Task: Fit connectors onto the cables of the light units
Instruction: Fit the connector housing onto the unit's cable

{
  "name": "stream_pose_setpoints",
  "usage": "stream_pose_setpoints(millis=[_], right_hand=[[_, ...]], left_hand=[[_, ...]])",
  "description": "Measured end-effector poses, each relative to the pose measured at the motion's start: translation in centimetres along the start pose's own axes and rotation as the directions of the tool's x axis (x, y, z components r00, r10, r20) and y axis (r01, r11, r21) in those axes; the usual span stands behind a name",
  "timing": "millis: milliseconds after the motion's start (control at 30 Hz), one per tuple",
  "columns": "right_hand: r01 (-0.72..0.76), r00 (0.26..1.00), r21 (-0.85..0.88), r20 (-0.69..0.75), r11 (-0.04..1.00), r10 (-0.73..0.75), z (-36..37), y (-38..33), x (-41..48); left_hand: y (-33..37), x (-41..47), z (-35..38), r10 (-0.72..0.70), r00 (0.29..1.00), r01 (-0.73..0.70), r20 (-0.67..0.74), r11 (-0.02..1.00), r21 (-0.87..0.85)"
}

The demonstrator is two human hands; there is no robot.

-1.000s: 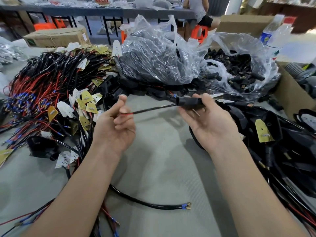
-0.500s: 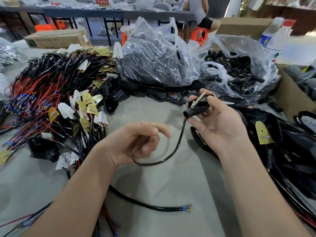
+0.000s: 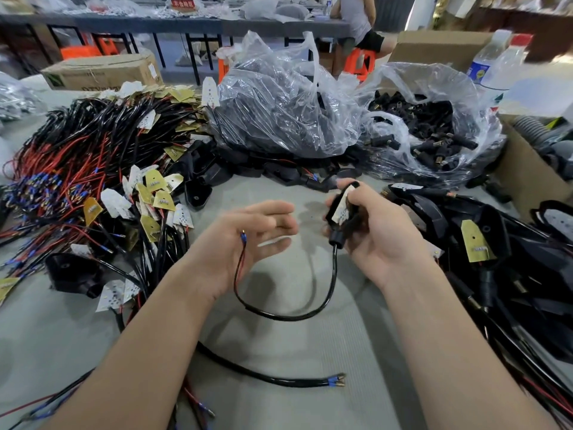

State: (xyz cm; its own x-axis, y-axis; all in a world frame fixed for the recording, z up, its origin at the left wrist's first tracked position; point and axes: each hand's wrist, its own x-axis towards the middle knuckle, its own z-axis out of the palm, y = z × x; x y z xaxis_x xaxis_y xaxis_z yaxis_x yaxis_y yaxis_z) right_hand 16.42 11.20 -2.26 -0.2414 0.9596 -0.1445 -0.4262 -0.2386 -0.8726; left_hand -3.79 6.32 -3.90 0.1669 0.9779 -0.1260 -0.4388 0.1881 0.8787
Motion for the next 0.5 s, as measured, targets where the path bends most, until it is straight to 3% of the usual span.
stream_pose_setpoints(millis=[67,133,200,233,300,333,367,400,500], right_hand=[[0.016,0.999,0.017,-0.04,1.0,-0.015,0.3,0.3,0.1],[0.026,0.999,0.04,-0.032,0.999,-0.025,0.7,0.5,0.1],[0.038,0.999,0.058,-0.028,0.998,-0.036,0.9,0.6,0.0],[0.046,0.998,0.065,-0.039,0.997,-0.043,0.9,0.7,0.0],[0.069,0.994,0.041,-0.084,0.997,-0.065,1.0,0.8,-0.2],[0.087,0.991,0.022,-0.108,0.996,-0.084,1.0,0.8,-0.2],[0.111,0.985,0.005,-0.132,0.994,-0.109,1.1,0.9,-0.2],[0.139,0.978,-0.012,-0.158,0.99,-0.139,1.2,1.0,-0.3],[0.234,0.941,-0.142,-0.215,0.962,-0.261,1.7,1.3,-0.6]], left_hand=[[-0.2,0.2,0.6,0.075,0.974,-0.033,-0.213,0.98,0.195],[-0.5,0.3,1.2,0.237,0.91,-0.046,-0.342,0.874,0.483],[-1.0,0.0,1.5,0.438,0.83,-0.029,-0.346,0.653,0.757],[-1.2,-0.3,1.7,0.55,0.775,0.005,-0.313,0.489,0.872],[-1.3,-0.9,2.1,0.761,0.62,0.072,-0.191,0.187,0.98],[-1.3,-1.1,2.3,0.82,0.556,0.035,-0.136,0.141,0.989],[-1.3,-1.3,2.6,0.836,0.538,-0.027,-0.107,0.144,0.989],[-1.4,-1.4,3.1,0.819,0.568,-0.098,-0.085,0.17,0.981],[-2.2,-1.3,4.4,0.676,0.731,-0.186,-0.099,0.337,0.923]])
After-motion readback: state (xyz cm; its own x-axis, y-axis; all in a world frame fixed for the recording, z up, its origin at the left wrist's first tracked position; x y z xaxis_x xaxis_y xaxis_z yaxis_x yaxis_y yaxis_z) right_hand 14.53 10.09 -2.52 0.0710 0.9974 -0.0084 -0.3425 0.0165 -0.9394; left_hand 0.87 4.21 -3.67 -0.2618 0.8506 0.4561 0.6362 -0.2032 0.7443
